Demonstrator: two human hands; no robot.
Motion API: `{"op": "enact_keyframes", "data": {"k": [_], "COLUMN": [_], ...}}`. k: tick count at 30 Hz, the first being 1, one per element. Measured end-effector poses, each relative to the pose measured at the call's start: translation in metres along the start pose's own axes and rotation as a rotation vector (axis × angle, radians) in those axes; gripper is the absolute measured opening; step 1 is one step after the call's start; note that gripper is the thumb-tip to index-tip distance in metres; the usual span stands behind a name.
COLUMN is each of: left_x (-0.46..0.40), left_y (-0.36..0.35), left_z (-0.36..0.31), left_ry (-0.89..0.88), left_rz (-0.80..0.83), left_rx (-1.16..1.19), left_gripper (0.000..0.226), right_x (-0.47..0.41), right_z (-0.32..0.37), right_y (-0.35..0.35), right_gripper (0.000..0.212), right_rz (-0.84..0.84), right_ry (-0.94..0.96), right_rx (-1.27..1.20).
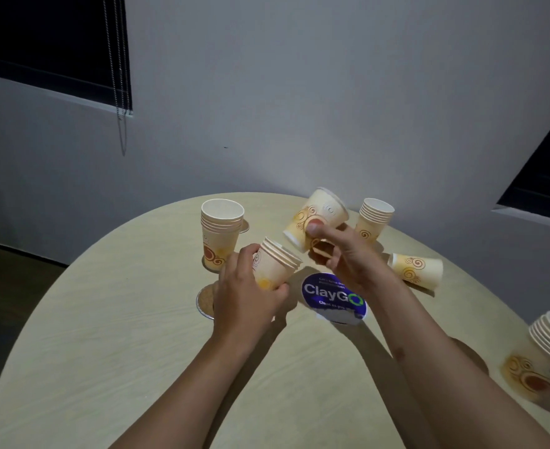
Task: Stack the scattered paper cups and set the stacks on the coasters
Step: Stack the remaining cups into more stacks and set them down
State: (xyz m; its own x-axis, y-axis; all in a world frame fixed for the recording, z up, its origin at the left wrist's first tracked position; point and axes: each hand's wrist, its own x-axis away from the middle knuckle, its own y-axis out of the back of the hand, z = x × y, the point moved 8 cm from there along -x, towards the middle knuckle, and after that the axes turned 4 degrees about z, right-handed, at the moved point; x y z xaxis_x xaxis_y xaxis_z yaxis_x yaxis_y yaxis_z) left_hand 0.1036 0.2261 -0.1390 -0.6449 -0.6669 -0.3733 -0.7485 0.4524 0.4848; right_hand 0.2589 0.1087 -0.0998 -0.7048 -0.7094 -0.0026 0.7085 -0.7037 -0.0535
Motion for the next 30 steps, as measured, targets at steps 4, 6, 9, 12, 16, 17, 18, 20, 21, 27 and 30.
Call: {"op": "enact_keyframes", "data": {"k": [4, 6, 9, 12, 16, 17, 18, 20, 21, 27, 30], "left_x": [0.003, 0.003, 0.002, 0.001, -0.001, -0.001, -0.002, -0.004, -0.004, -0.004, -0.002], "left_y": [-0.002, -0.001, -0.001, -0.003, -0.003, -0.003, -0.002, -0.001, -0.001, -0.003, -0.006], "left_z": [-0.004, -0.004, -0.001, 0.002, 0.004, 0.004, 0.004, 0.005, 0.005, 0.003, 0.002], "left_ry": [-0.017, -0.019, 0.004, 0.014, 0.011, 0.006, 0.001, -0.001, 0.001, -0.015, -0.015], "left_rz": [0.025, 0.016, 0.013, 0.015, 0.017, 0.014, 0.011, 0.01, 0.012, 0.022, 0.044], "left_rx": [0.029, 0.059, 0.08, 0.069, 0.061, 0.059, 0.056, 0.047, 0.044, 0.053, 0.069], "left_gripper": [0.079, 0.077, 0.077, 0.079, 0.077, 0.077, 0.076, 0.075, 0.074, 0.071, 0.072], "right_x": [0.019, 0.015, 0.004, -0.014, -0.061, -0.072, -0.079, -0.088, -0.088, -0.051, -0.026], "right_z": [-0.022, -0.018, 0.001, 0.011, 0.002, -0.002, -0.006, -0.012, -0.014, -0.015, -0.022], "right_y": [-0.018, -0.004, 0.039, 0.049, 0.042, 0.04, 0.038, 0.036, 0.036, 0.03, 0.03], "right_gripper": [0.062, 0.077, 0.06, 0.047, 0.066, 0.067, 0.066, 0.064, 0.063, 0.055, 0.052], "right_rz": [0.159, 0.008, -0.482, -0.716, -0.596, -0.527, -0.453, -0.312, -0.244, 0.125, 0.172], "right_ry": [-0.102, -0.1, 0.055, 0.126, -0.072, -0.137, -0.188, -0.273, -0.308, -0.184, -0.166], "right_rx": [0.304, 0.257, 0.6, 1.12, 1.435, 1.51, 1.572, 1.647, 1.678, 1.782, 1.79]}}
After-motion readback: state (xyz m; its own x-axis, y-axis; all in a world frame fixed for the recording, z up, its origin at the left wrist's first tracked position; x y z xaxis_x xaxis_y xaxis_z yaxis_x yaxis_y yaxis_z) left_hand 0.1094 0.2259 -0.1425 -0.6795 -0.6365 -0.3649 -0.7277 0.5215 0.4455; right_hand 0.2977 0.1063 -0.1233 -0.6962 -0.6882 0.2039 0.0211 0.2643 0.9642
